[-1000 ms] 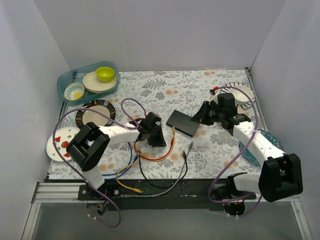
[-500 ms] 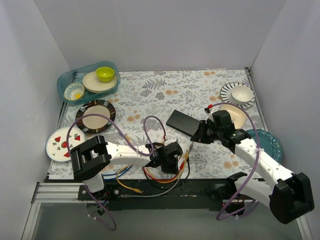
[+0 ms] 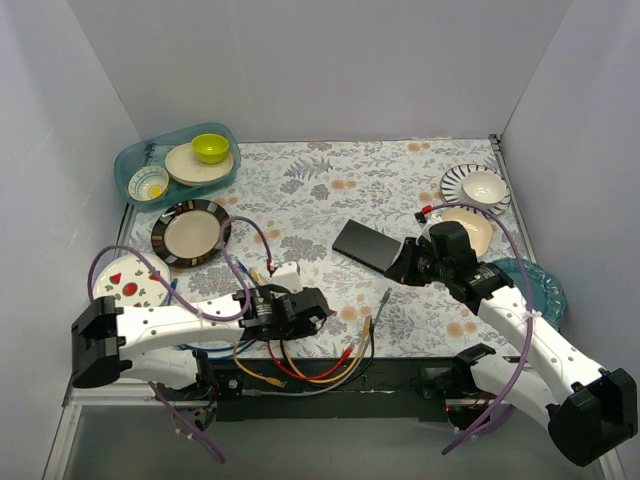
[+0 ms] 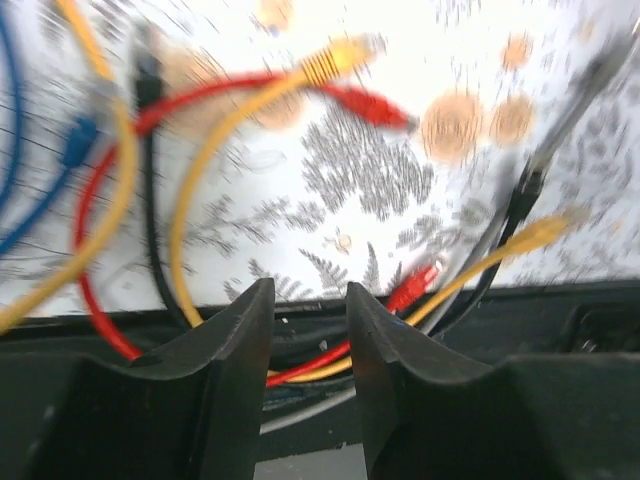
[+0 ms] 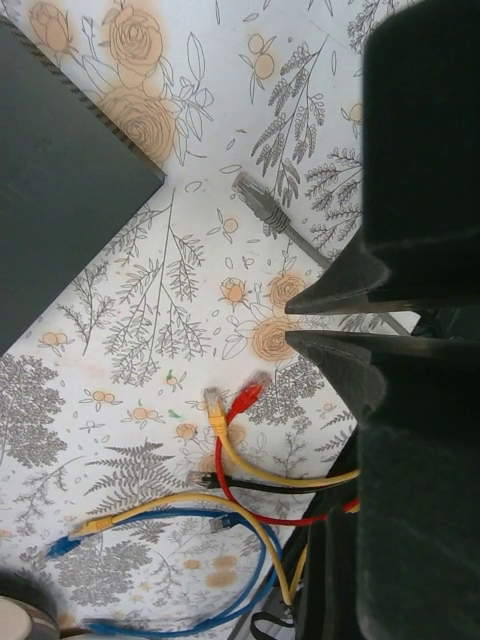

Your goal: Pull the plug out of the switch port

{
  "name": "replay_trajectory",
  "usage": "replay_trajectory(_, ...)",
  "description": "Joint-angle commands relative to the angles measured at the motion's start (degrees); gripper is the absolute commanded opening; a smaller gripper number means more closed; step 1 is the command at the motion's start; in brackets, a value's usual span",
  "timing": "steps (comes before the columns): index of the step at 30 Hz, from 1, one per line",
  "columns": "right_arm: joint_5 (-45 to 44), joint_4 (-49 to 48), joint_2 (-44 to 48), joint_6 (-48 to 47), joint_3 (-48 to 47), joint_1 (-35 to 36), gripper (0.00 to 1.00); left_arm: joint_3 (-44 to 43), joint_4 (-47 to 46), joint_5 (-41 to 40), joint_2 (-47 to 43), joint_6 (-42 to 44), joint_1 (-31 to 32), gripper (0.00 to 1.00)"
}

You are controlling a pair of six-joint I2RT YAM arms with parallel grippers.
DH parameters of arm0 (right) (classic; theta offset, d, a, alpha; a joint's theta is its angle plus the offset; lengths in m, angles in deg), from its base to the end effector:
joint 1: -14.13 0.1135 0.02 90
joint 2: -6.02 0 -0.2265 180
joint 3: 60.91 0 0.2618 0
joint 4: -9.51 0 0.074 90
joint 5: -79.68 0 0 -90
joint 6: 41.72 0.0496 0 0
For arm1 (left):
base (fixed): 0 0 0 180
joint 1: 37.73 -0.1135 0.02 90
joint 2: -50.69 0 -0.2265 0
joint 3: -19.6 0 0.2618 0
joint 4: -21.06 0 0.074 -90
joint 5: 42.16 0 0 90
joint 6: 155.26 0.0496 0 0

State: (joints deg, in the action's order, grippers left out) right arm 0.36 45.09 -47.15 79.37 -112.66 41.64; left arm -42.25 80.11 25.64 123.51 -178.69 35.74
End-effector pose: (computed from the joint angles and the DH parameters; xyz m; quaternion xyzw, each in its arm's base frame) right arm 0.2121 0.1208 0.2144 -0.0137 0.8919 0.2900 0.3467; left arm 0.0894 -0.2354 0.1674 -0.3616 0.8968 -0.1813 0.1790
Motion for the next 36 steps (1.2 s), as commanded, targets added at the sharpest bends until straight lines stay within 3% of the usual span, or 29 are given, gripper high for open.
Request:
replay_trajectory(1, -5.4, -0.3, 2.4, 0.9, -1.1, 0.4, 0.19, -1.5, 13.8, -11.6, -6.5, -14.0, -3.7, 0.38)
replay_trajectory(3, -7.3, -0.4, 1.8, 2.0, -0.2, 0.3, 0.22, -1.1, 16.6, -11.5, -8.3, -14.1, -4.6, 0.61)
replay_trajectory(6, -9.4, 0.0, -1.2, 3.3, 0.4, 0.3, 0.25, -0.2, 17.6, -12.1, -11.7, -11.4, -5.1, 0.8)
replay_trajectory(11, -13.4, 0.7, -5.5, 4.9, -1.1, 0.0, 0.24, -0.6, 14.8, -10.6, -15.3, -4.5, -8.6, 0.93)
replay_trajectory(17, -13.3, -0.7, -15.5, 3.5, -5.1, -3.9, 0.11, -1.5, 1.0, -9.6, -11.1, 6.2, -16.1, 0.93)
replay_trajectory(20, -12.7, 0.4, -19.9, 3.0, -7.8, -6.9, 0.01, -5.6, -4.3, -6.2, -3.3, 9.7, -21.9, 0.92)
replay_trajectory(28, -8.6, -8.4, -21.6, 7.0, -0.8, -11.9, 0.01, -22.0, -15.9, 0.7, 22.5, 16.1, -32.9, 0.79)
replay_trajectory(33, -5.8, -9.1, -30.1, 6.9, -3.7, -12.2, 0.01, -28.4, -19.2, 4.8, 31.9, 17.2, -38.8, 0.68)
replay_trajectory(36, -5.3, -9.1, -32.1, 6.7, -5.4, -12.2, 0.01, -30.8, -22.9, 11.7, 36.4, 18.1, -42.2, 0.63)
